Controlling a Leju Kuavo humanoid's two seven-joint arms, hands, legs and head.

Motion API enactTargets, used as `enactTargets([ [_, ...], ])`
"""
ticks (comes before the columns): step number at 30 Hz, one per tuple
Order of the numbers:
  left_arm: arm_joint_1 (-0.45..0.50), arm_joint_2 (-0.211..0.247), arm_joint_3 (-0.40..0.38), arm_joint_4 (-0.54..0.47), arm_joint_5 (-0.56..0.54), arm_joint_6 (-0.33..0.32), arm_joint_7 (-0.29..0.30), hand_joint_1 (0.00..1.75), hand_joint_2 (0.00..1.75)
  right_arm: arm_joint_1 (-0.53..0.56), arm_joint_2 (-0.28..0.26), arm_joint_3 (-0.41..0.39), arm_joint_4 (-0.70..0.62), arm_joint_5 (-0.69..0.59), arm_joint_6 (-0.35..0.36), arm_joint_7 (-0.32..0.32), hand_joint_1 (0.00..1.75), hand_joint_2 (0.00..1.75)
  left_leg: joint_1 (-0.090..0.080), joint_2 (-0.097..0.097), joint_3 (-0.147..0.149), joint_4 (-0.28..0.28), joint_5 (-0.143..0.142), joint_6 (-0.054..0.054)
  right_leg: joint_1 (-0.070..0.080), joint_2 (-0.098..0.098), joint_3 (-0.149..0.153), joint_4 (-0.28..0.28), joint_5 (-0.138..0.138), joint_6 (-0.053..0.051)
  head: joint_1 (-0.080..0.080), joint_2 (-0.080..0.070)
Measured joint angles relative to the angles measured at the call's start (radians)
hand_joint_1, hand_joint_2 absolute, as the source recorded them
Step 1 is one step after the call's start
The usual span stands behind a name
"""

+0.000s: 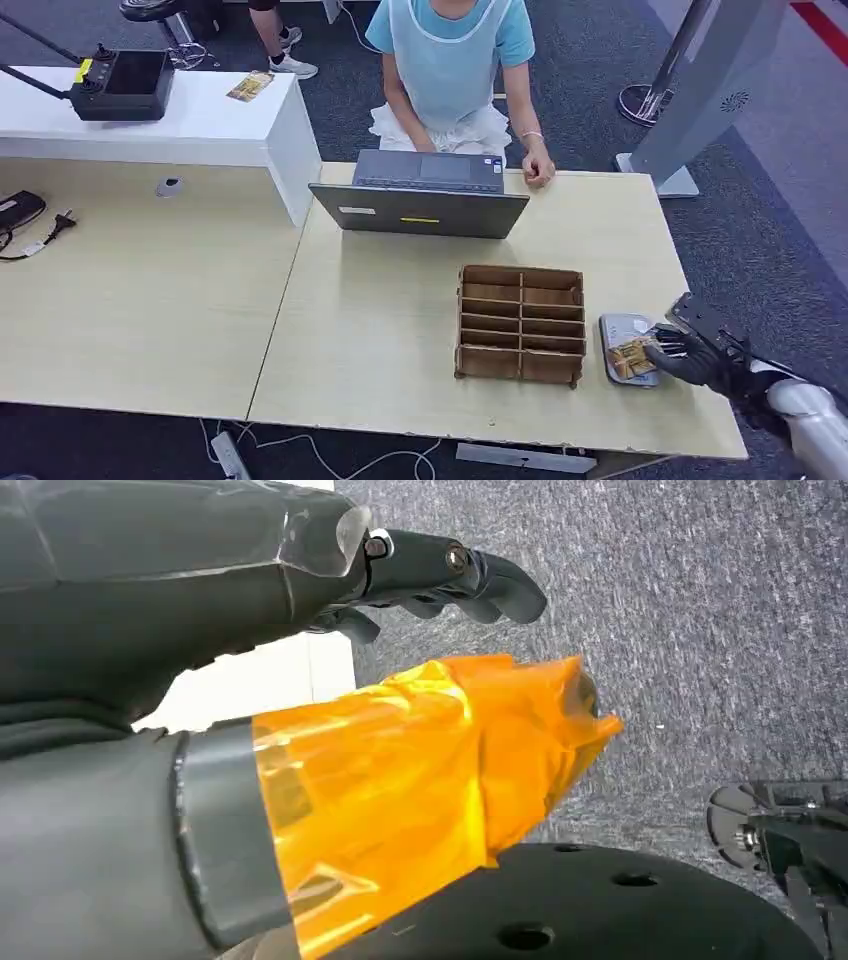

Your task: Pass the card to the sensor for recognition and then transmit it.

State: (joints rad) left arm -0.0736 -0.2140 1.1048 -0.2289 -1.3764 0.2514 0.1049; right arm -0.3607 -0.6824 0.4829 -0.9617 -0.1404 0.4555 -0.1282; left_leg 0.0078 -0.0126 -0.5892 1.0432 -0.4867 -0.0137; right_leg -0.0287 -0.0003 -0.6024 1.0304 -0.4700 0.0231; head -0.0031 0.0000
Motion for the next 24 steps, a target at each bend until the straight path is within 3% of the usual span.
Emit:
enactTargets([
  [13, 0.000, 0.000, -0.001, 0.000, 0.000, 0.000, 0.001, 0.00, 0.00, -0.007, 0.020, -0.022, 0.032, 0.008, -0.028, -0.001, 1.75, 1.75, 0.000, 0.000, 0.000, 0.000, 0.000, 0.000, 0.000, 0.000, 0.001, 0.000, 0.000, 0.000, 0.000, 0.000],
  [19, 0.000, 0.000, -0.001, 0.000, 0.000, 0.000, 0.004, 0.00, 0.00, -0.013, 0.043, -0.040, 0.046, 0.116, -0.125, 0.014, 1.75, 1.75, 0.000, 0.000, 0.001, 0.000, 0.000, 0.000, 0.000, 0.000, 0.001, 0.000, 0.000, 0.000, 0.000, 0.000],
  [24, 0.000, 0.000, -0.001, 0.000, 0.002, 0.000, 0.009, 0.00, 0.00, -0.021, 0.068, -0.053, 0.051, 0.191, -0.157, 0.022, 1.75, 1.75, 0.000, 0.001, 0.001, 0.000, 0.000, 0.000, 0.000, 0.001, 0.001, 0.000, 0.000, 0.000, 0.000, 0.000],
])
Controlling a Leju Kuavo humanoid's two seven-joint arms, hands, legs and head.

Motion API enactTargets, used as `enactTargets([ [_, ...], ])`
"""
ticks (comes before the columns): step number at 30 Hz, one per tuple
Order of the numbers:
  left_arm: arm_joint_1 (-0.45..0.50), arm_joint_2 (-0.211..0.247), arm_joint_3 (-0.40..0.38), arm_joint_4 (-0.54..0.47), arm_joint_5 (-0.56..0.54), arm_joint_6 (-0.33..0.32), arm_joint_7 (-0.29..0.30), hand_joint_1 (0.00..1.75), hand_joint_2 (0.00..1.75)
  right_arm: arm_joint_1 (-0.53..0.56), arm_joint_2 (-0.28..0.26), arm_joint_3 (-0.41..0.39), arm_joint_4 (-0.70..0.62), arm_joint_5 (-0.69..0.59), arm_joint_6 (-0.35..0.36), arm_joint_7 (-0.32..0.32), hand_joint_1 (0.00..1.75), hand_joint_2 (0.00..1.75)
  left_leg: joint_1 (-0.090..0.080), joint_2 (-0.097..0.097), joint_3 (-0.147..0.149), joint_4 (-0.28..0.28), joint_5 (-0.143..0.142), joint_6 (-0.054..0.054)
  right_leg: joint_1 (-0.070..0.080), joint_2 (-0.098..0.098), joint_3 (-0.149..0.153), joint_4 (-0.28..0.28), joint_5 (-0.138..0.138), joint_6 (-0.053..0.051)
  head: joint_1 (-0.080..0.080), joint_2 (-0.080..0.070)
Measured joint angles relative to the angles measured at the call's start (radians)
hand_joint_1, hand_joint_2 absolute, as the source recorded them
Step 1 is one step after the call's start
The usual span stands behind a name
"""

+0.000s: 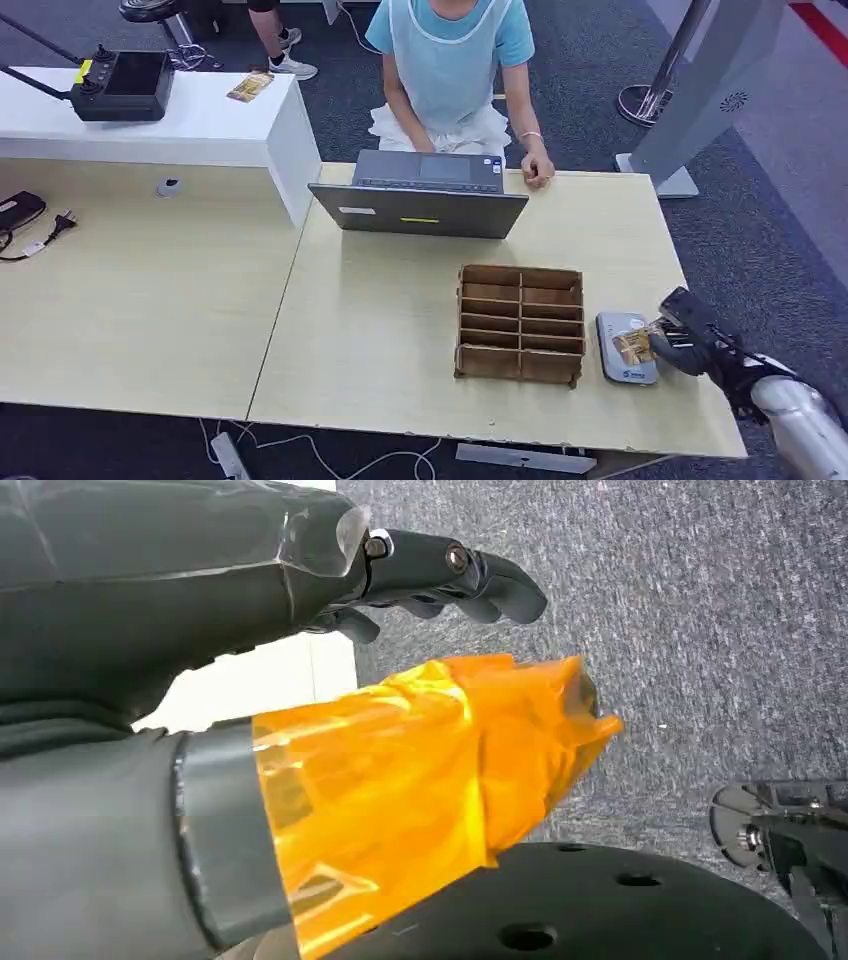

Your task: Pass the card to the sensor for recognition and then transmit it.

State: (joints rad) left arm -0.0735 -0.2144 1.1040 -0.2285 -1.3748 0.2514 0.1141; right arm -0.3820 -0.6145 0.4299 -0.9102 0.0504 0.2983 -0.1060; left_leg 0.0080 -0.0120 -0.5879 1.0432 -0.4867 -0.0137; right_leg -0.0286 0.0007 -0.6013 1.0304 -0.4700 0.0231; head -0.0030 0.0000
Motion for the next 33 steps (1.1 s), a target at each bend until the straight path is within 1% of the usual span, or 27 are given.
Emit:
enactTargets([
  [9, 0.000, 0.000, 0.000, 0.000, 0.002, 0.000, 0.002, 0.00, 0.00, -0.008, 0.026, -0.018, 0.002, 0.054, -0.016, 0.009, 1.75, 1.75, 0.000, 0.000, 0.001, 0.000, 0.000, 0.000, 0.000, 0.000, 0.001, 0.000, 0.000, 0.000, 0.000, 0.000],
  [19, 0.000, 0.000, 0.000, 0.000, 0.005, 0.000, 0.003, 0.00, 0.00, -0.010, 0.039, -0.027, 0.002, 0.058, -0.019, 0.011, 1.75, 1.75, 0.000, 0.000, 0.001, 0.000, 0.000, 0.000, 0.000, 0.000, 0.001, 0.000, 0.000, 0.000, 0.000, 0.000],
  [23, 0.000, 0.000, 0.000, 0.000, 0.008, 0.000, 0.003, 0.00, 0.00, -0.011, 0.040, -0.052, 0.002, 0.053, -0.018, 0.001, 1.75, 1.75, 0.000, 0.000, 0.001, 0.000, 0.000, 0.000, 0.000, 0.000, 0.001, 0.000, 0.000, 0.000, 0.000, 0.000],
  [26, 0.000, 0.000, 0.000, 0.000, 0.011, -0.001, 0.003, 0.00, 0.00, -0.019, 0.039, -0.077, 0.000, 0.037, -0.003, -0.005, 1.75, 1.75, 0.000, 0.000, 0.001, 0.000, 0.000, 0.000, 0.000, 0.000, 0.001, 0.000, 0.000, 0.000, 0.000, 0.000],
  [33, 0.001, 0.000, 0.000, 0.000, 0.017, -0.001, 0.000, 0.00, 0.00, -0.046, 0.021, -0.151, -0.019, -0.043, 0.072, -0.030, 1.75, 1.75, 0.000, 0.000, 0.001, 0.000, 0.000, 0.000, 0.000, 0.000, 0.001, 0.000, 0.000, 0.000, 0.000, 0.000],
])
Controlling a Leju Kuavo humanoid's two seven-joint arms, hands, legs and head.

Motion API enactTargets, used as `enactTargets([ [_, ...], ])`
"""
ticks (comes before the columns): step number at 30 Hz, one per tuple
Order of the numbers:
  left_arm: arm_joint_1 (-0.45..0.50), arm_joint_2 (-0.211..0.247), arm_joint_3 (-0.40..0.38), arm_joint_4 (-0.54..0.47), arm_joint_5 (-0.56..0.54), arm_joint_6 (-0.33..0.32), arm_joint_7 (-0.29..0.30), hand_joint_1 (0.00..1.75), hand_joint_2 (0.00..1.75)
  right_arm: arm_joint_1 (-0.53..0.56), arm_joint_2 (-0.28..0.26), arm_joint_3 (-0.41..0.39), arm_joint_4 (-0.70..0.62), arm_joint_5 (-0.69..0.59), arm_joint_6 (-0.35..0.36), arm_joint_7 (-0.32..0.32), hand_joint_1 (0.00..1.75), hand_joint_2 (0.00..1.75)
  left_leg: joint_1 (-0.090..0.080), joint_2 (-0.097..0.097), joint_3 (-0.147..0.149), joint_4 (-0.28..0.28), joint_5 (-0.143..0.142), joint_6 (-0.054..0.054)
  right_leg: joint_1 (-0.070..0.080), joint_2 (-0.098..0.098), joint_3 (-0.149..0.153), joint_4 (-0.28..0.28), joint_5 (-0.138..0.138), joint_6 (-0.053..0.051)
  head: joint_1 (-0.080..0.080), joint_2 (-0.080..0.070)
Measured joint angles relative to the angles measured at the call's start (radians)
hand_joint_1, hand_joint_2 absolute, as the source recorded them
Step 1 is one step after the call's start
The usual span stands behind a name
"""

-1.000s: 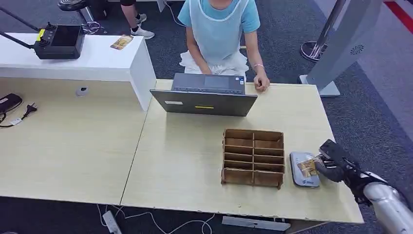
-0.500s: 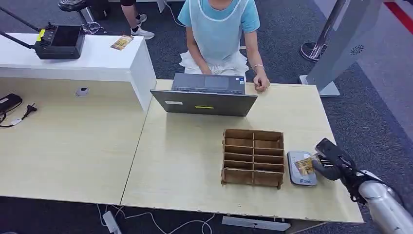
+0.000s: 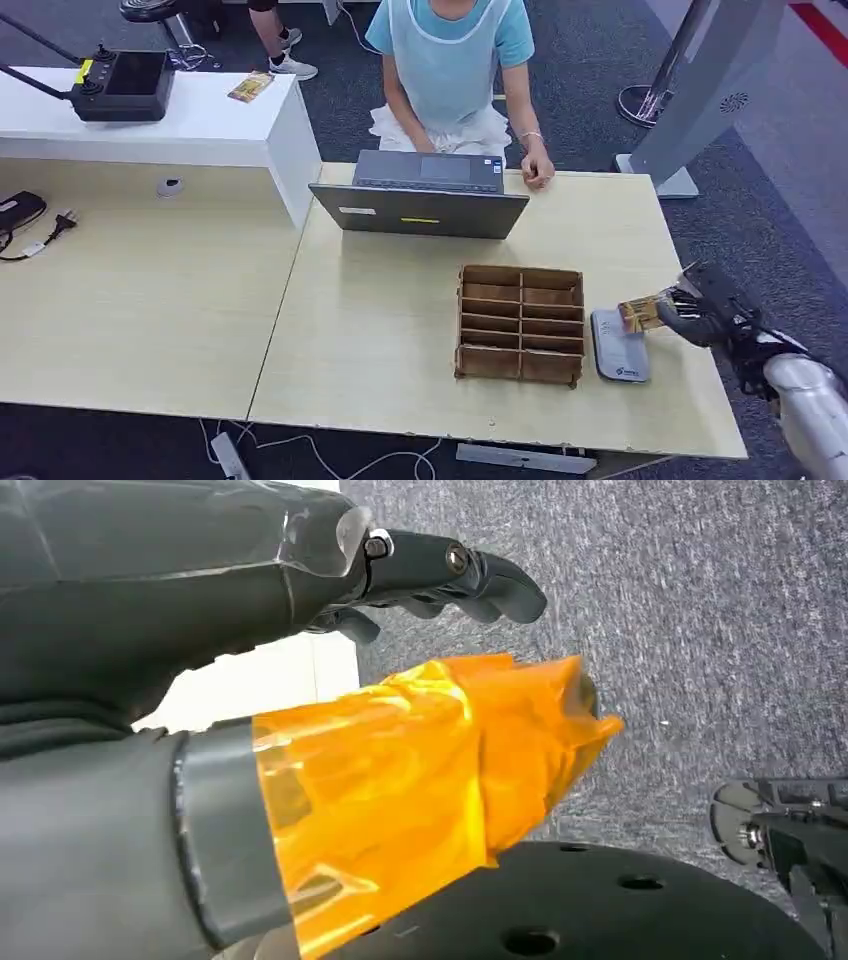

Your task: Pass the card to the sensor for recognition and then transmit it.

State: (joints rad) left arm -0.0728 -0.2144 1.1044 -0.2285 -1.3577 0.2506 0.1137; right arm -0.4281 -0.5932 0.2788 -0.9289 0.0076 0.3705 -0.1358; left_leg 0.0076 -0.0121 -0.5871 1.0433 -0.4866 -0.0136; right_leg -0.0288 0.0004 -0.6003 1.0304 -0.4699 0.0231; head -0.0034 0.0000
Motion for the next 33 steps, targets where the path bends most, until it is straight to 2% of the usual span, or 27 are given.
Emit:
enactTargets([
  [5, 0.000, 0.000, 0.000, 0.000, 0.003, 0.000, -0.006, 0.00, 0.00, -0.007, -0.018, -0.036, -0.024, -0.045, 0.045, -0.014, 1.75, 1.75, 0.000, 0.000, 0.000, 0.000, 0.000, 0.000, 0.000, 0.000, 0.000, 0.000, 0.000, 0.000, 0.000, 0.000],
  [24, 0.000, 0.000, 0.000, 0.000, 0.007, 0.002, -0.006, 0.00, 0.00, -0.080, -0.020, -0.045, -0.158, -0.047, 0.041, -0.025, 1.75, 1.75, 0.000, 0.000, -0.001, 0.000, 0.000, 0.000, 0.000, -0.001, 0.000, 0.000, 0.000, 0.000, 0.000, 0.000],
  [28, 0.000, 0.000, 0.001, 0.000, 0.012, 0.002, -0.006, 0.00, 0.00, -0.105, -0.018, -0.038, -0.182, -0.012, 0.010, -0.031, 1.75, 1.75, 0.000, 0.000, -0.002, 0.000, 0.000, 0.000, 0.000, 0.000, -0.001, 0.000, 0.000, 0.000, 0.000, 0.000],
  [33, -0.001, -0.001, 0.004, 0.000, 0.013, -0.002, -0.006, 0.00, 0.00, -0.211, 0.009, -0.009, -0.224, 0.091, -0.069, -0.010, 1.75, 1.75, 0.000, 0.001, -0.001, 0.000, 0.001, -0.001, 0.000, 0.001, -0.001, 0.000, 0.000, 0.000, 0.000, 0.000],
])
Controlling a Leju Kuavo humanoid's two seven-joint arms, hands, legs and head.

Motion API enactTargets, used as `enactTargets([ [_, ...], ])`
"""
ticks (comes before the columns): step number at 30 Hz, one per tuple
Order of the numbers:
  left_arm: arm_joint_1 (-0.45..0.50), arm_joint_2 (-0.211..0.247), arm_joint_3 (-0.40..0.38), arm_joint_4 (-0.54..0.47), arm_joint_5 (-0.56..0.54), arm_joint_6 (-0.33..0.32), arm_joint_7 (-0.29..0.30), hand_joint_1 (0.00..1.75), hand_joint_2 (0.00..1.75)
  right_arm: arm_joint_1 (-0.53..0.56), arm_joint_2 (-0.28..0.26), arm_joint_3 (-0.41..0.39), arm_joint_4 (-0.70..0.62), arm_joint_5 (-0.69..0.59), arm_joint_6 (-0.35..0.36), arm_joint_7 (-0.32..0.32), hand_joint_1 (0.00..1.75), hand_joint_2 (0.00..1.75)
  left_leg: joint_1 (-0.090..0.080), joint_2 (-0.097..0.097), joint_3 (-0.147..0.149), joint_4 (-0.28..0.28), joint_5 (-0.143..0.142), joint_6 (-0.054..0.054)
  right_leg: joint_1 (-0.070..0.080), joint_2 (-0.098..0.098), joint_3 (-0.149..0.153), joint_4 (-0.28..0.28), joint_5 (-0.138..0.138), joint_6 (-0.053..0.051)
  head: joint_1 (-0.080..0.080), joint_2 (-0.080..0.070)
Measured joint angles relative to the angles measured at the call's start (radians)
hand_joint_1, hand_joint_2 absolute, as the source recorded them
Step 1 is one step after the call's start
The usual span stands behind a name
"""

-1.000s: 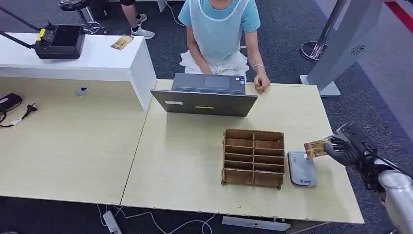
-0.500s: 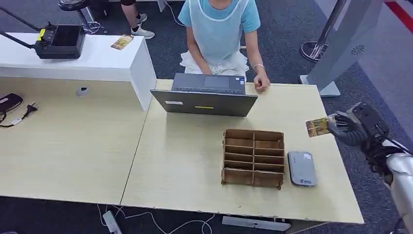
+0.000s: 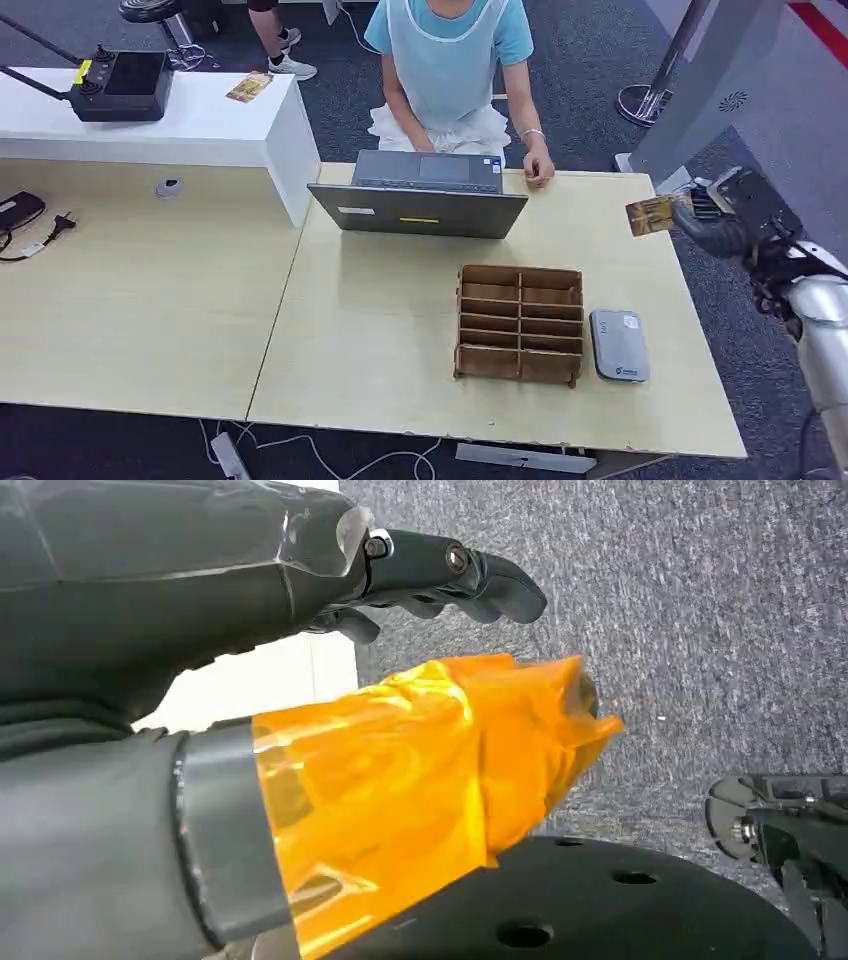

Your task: Pass the card to the sensor for recognition and then transmit it.

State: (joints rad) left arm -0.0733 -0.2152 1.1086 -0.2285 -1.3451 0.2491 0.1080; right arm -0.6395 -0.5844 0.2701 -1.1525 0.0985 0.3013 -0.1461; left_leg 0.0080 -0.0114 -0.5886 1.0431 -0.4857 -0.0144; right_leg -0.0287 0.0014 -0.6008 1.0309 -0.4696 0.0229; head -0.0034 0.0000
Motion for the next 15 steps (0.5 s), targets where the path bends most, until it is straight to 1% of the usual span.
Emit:
enactTargets([
  [2, 0.000, 0.000, 0.001, 0.000, -0.003, -0.002, 0.001, 0.00, 0.00, -0.058, 0.021, 0.027, -0.010, 0.088, -0.060, 0.013, 1.75, 1.75, 0.000, 0.000, 0.000, 0.000, 0.001, -0.001, 0.000, 0.000, 0.000, 0.000, 0.000, 0.000, 0.000, 0.000],
  [6, -0.001, 0.000, 0.000, 0.000, -0.013, -0.010, 0.007, 0.00, 0.00, -0.182, 0.074, 0.090, -0.015, 0.242, -0.137, 0.051, 1.75, 1.75, 0.000, 0.000, 0.000, 0.000, 0.002, -0.001, 0.000, 0.000, -0.001, 0.001, 0.000, 0.000, 0.000, 0.000],
  [8, -0.001, 0.000, 0.000, 0.000, -0.014, -0.013, 0.007, 0.00, 0.00, -0.213, 0.089, 0.106, -0.014, 0.275, -0.146, 0.061, 1.75, 1.75, 0.000, 0.000, 0.000, 0.000, 0.002, -0.001, 0.000, 0.000, -0.001, 0.001, 0.000, 0.000, 0.000, 0.000],
  [10, -0.001, 0.000, 0.000, 0.000, -0.018, -0.016, 0.008, 0.00, 0.00, -0.272, 0.121, 0.143, -0.013, 0.343, -0.167, 0.079, 1.75, 1.75, 0.001, 0.000, 0.000, 0.000, 0.002, -0.001, 0.000, 0.000, -0.001, 0.001, 0.000, 0.000, 0.000, 0.000],
  [15, -0.002, 0.000, -0.002, 0.000, -0.021, -0.023, 0.008, 0.00, 0.00, -0.385, 0.196, 0.216, 0.009, 0.455, -0.192, 0.109, 1.75, 1.75, 0.001, -0.001, 0.000, 0.000, 0.002, -0.002, 0.000, 0.000, -0.001, 0.001, 0.000, 0.000, 0.000, 0.000],
])
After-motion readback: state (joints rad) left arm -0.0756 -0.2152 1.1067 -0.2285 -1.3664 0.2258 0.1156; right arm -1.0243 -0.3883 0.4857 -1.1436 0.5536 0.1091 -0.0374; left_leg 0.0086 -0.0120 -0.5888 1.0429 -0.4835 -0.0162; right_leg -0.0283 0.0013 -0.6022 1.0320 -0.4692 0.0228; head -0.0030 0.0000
